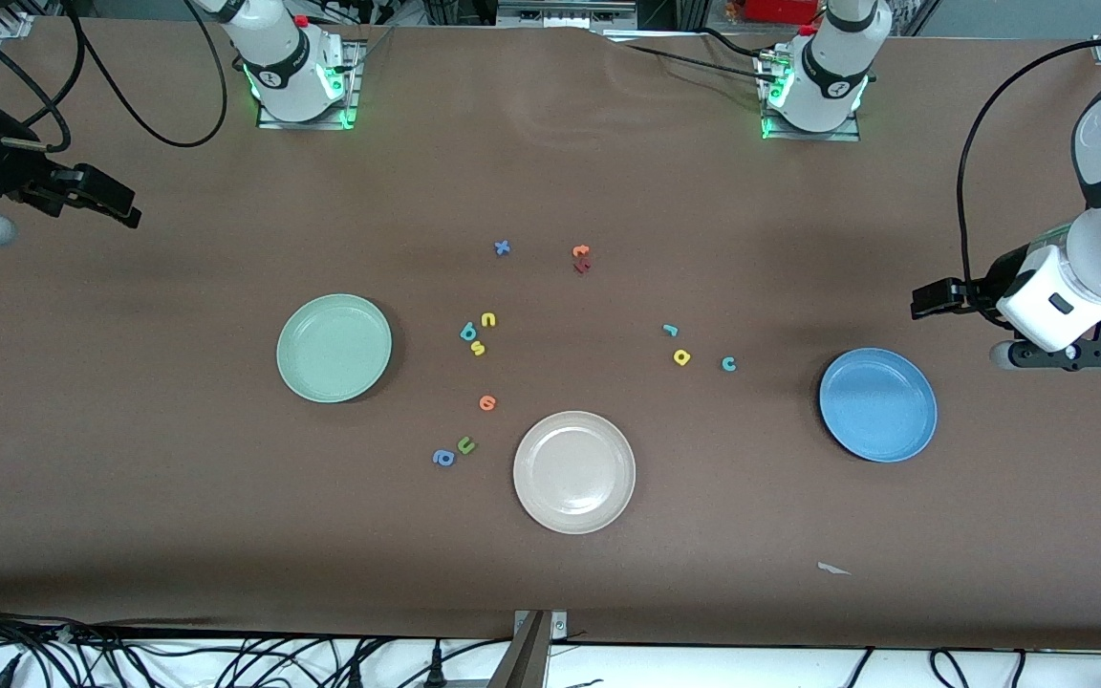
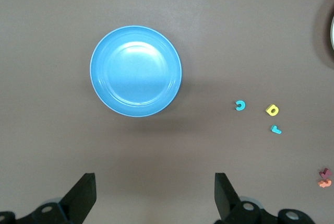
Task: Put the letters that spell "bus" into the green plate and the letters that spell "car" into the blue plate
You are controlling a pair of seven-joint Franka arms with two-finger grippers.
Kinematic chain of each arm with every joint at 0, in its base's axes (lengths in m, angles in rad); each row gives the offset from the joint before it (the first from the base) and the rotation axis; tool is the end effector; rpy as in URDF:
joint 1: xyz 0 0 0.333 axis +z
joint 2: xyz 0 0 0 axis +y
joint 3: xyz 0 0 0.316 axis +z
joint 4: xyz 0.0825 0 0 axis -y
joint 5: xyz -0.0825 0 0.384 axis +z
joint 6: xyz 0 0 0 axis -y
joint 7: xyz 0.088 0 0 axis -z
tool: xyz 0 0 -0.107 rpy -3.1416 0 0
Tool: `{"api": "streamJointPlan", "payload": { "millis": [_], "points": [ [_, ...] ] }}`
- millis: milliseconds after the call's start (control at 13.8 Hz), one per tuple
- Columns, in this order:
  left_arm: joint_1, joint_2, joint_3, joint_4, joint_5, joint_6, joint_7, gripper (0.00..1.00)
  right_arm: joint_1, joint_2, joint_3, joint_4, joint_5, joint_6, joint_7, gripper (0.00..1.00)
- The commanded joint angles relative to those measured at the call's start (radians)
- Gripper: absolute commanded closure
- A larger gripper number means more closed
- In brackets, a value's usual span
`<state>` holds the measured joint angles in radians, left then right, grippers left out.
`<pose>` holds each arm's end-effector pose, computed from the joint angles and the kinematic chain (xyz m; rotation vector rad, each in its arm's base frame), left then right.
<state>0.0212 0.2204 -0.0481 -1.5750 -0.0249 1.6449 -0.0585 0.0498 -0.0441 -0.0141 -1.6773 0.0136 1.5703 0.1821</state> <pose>0.6130 -0.0165 0.4994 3.1034 0.0554 -0.2358 0.5376 0.0205 0.5984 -3.1243 0.2297 0.1004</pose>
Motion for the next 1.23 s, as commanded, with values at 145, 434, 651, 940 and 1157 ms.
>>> {"api": "streamJointPlan", "payload": {
  "millis": [145,434,651,940,1157],
  "points": [
    [0.003,-0.006,0.004,0.006,-0.007,0.001,0.008,0.00,0.004,0.010,0.000,0.024,-0.020,-0.019,-0.004,0.00],
    [0.003,0.005,0.004,0.007,-0.007,0.001,0.008,0.00,0.004,0.010,0.000,0.024,-0.018,-0.019,-0.007,0.00],
    [0.003,0.005,0.004,0.007,-0.007,0.001,0.008,0.00,0.002,0.009,0.000,0.024,-0.020,-0.018,-0.044,0.00],
    [0.003,0.005,0.004,0.009,-0.007,0.003,0.008,0.00,0.002,0.009,-0.001,0.024,-0.023,-0.016,-0.098,0.00],
    [0.002,0.005,0.004,0.009,-0.007,0.003,0.008,0.00,0.002,0.009,-0.001,0.024,-0.035,-0.016,-0.098,0.00]
  ]
}}
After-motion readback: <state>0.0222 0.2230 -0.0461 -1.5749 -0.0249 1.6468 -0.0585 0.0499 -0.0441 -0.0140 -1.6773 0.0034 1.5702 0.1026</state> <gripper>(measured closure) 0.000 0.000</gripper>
